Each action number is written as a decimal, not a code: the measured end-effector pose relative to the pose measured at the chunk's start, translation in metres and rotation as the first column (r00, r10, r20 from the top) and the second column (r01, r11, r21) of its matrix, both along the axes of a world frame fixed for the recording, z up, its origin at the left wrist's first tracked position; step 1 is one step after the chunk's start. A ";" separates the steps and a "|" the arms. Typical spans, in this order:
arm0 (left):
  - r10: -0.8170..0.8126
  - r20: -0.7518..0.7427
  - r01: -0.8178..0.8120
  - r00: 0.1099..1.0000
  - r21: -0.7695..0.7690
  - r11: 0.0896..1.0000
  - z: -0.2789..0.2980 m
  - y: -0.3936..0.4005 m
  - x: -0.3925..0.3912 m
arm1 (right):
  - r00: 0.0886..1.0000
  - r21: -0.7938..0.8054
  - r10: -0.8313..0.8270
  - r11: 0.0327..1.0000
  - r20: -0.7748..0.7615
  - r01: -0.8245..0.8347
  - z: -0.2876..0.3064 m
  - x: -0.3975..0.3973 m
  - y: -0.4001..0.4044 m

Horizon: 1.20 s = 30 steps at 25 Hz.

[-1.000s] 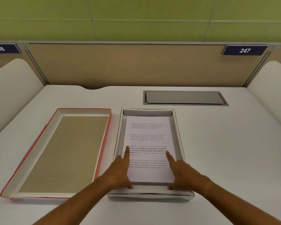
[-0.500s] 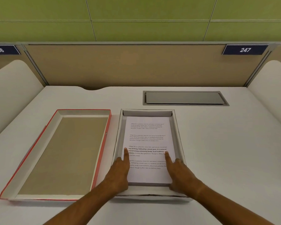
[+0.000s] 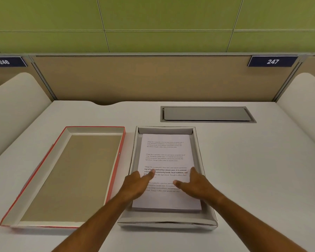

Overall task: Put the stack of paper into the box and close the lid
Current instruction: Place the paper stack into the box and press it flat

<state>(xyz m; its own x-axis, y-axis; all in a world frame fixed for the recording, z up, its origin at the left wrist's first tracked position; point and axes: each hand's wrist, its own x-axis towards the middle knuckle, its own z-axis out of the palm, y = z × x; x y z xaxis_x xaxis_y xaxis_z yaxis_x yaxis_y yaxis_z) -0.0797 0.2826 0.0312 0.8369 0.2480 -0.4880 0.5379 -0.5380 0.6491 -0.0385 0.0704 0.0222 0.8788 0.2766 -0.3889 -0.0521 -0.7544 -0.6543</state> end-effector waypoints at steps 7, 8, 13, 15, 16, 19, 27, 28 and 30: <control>0.090 -0.012 -0.091 0.996 -0.107 0.990 -0.005 0.007 0.002 | 0.998 0.049 -0.044 0.998 -0.044 0.047 -0.002 0.001 -0.004; 0.105 -0.011 -0.105 0.994 -0.140 0.984 -0.005 0.008 0.002 | 0.996 0.059 -0.059 0.996 -0.067 0.063 -0.002 0.001 -0.005; 0.154 -0.025 -0.156 0.988 -0.232 0.960 -0.002 0.010 0.004 | 0.987 0.068 -0.104 0.991 -0.121 0.113 0.005 0.002 -0.007; 0.149 -0.035 -0.153 0.988 -0.247 0.957 -0.002 0.010 0.005 | 0.986 0.069 -0.118 0.990 -0.117 0.127 0.008 0.000 -0.006; 0.144 -0.043 -0.150 0.989 -0.248 0.957 -0.002 0.010 0.005 | 0.988 0.067 -0.111 0.991 -0.109 0.119 0.008 0.000 -0.006; 0.080 -0.007 -0.081 0.997 -0.077 0.994 -0.005 0.005 0.001 | 0.996 0.051 -0.086 0.995 -0.011 0.086 0.006 -0.005 -0.001; -0.295 0.266 0.104 0.918 0.555 0.825 -0.010 -0.012 -0.013 | 0.885 -0.257 0.155 0.965 0.438 -0.042 0.006 -0.005 0.012; -0.319 0.292 0.085 0.902 0.604 0.793 -0.009 -0.011 -0.013 | 0.859 -0.271 0.182 0.961 0.479 -0.053 0.008 -0.003 0.011; -0.358 0.320 0.062 0.877 0.664 0.745 -0.005 -0.008 -0.015 | 0.813 -0.309 0.243 0.947 0.530 -0.082 0.014 -0.001 0.013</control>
